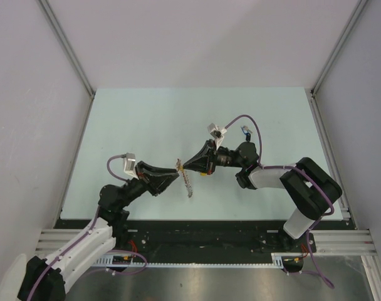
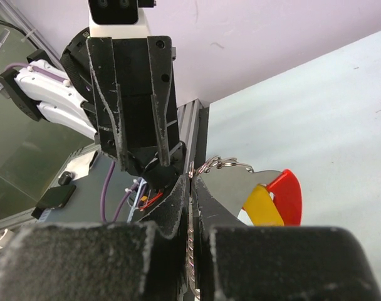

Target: Put the keys on the keyring

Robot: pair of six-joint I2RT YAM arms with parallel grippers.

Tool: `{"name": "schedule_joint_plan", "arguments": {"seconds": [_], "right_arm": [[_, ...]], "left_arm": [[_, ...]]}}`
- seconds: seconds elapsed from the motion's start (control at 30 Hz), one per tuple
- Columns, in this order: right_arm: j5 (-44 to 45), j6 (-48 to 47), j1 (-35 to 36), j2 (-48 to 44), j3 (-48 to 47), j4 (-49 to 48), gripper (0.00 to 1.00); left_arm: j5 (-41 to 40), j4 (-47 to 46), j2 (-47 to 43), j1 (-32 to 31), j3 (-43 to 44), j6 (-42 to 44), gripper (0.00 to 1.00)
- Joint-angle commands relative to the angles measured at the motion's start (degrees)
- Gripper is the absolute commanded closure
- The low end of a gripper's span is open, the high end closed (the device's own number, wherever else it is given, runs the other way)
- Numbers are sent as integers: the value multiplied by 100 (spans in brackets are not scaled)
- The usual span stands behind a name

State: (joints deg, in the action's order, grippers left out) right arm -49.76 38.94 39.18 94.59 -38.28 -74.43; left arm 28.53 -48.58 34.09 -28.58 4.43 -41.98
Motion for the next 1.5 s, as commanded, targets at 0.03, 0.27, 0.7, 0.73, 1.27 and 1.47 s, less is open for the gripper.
{"name": "schedule_joint_plan", "arguments": {"seconds": [0.03, 0.27, 0.7, 0.73, 1.27, 1.47], "right_arm": [[133, 44, 2, -204, -21, -1574, 100], [159, 52, 37, -213, -21, -1574, 100], [186, 70, 99, -169, -21, -1574, 100], [186, 87, 107, -169, -13, -1574, 100], [194, 167, 108, -204, -13, -1574, 100], [194, 175, 99, -204, -21, -1574, 100]], "left_arm": [[-313, 419, -69, 37, 199, 207, 64], [-129, 24, 352, 37, 243, 111, 63], [38, -688, 749, 37, 322, -56, 61], [29, -706, 775, 37, 322, -65, 62], [-164, -820, 977, 37, 348, -127, 60], [-339, -635, 951, 37, 340, -118, 59]]}}
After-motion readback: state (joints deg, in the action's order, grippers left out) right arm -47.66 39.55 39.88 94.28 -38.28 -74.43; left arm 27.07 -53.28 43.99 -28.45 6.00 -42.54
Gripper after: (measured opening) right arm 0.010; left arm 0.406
